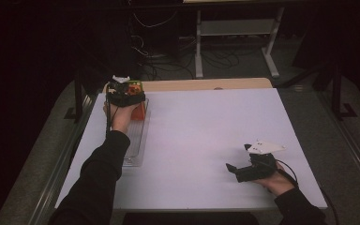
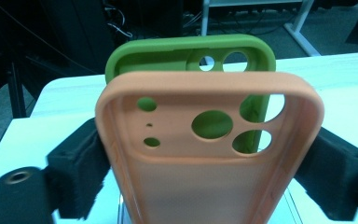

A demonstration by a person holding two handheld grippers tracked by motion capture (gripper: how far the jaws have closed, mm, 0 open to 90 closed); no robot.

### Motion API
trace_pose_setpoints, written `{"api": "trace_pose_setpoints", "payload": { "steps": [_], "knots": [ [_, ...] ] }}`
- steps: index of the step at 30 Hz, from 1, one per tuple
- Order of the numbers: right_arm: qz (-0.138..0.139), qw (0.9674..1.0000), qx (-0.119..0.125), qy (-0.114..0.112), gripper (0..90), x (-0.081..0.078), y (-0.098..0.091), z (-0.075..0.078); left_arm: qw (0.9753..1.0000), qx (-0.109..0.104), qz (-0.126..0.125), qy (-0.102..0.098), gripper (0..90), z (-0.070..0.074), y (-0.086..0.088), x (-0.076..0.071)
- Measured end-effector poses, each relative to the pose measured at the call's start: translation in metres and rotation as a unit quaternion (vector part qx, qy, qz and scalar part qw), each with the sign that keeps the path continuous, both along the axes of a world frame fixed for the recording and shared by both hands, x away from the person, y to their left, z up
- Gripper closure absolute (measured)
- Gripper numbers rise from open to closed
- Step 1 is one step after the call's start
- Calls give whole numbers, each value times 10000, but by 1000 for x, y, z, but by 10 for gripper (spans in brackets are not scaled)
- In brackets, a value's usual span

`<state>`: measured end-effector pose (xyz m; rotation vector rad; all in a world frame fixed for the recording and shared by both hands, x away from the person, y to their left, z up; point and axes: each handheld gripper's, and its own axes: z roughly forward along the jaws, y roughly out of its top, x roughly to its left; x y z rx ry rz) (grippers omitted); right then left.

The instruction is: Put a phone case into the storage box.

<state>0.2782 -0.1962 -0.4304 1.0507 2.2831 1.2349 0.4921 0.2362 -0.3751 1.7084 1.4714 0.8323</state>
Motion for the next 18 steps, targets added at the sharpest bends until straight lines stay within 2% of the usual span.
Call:
{"api": "trace_pose_setpoints", "payload": {
  "steps": [5,6,7,10,11,12,14,15,17,18],
  "knots": [
    [-2,10000,10,12,0,0,0,0,9999,-19,-62,146,2,-2,4,1],
    [5,10000,-1,-8,0,0,0,0,9998,13,-104,175,0,-2,5,1],
    [15,10000,-12,-45,0,0,0,0,9999,-56,-78,122,0,-3,4,1],
    [15,10000,-9,-44,0,0,0,0,9997,37,-139,177,0,0,8,-1],
    [17,10000,-10,-43,0,0,0,0,9999,-53,-120,93,0,0,7,0],
    [17,10000,-12,-39,0,0,0,0,9996,59,-195,171,0,2,10,-1],
    [14,10000,-8,-43,0,0,0,0,9998,-52,-176,122,0,3,10,-3],
    [-1,10000,10,13,0,0,1,0,9995,-26,-241,193,0,5,12,-4],
    [0,10000,10,11,0,0,0,0,9992,-114,-317,197,0,8,13,-7],
    [0,10000,11,16,0,0,0,0,9987,-34,-433,260,0,11,15,-9]
  ]
}}
